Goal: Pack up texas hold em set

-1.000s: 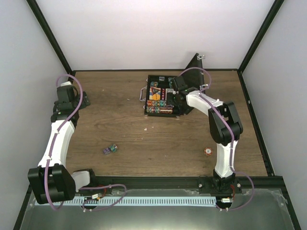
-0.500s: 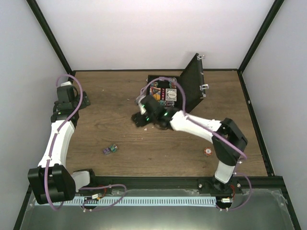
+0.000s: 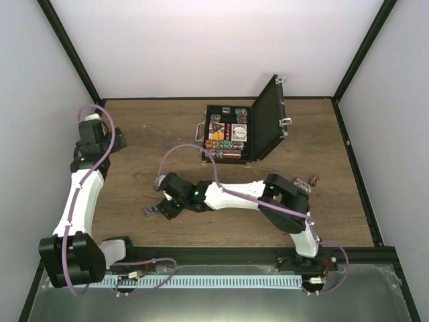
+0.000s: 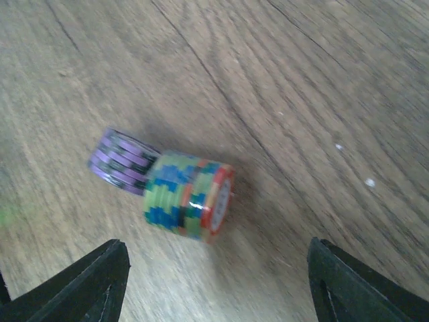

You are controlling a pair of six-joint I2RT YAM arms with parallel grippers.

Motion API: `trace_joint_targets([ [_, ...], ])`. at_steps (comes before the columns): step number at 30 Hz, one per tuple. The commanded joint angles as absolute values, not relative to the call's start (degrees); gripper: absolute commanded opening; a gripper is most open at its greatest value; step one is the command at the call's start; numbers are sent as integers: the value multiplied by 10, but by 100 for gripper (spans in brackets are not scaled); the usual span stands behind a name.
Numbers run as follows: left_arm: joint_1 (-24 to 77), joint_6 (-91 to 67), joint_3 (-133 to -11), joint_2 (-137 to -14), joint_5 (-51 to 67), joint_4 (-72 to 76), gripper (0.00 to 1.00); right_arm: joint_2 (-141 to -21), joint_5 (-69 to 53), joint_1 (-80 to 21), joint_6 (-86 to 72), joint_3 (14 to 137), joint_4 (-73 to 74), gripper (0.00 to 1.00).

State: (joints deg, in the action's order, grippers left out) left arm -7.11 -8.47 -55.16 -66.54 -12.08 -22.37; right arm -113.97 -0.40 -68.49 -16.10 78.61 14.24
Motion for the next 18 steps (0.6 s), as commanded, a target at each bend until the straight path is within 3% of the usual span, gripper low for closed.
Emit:
trace_joint_targets([
  [1, -72, -78, -547, -657, -113, -214, 100, -1154, 25, -699, -144, 832, 134, 74],
  [10, -72, -78, -548, -656, -114, -215, 100, -1224, 36, -705, -146, 906, 166, 71],
  [18, -72, -78, -548, -656, -112, -215, 100, -1243, 40, -705, -148, 923, 176, 62],
])
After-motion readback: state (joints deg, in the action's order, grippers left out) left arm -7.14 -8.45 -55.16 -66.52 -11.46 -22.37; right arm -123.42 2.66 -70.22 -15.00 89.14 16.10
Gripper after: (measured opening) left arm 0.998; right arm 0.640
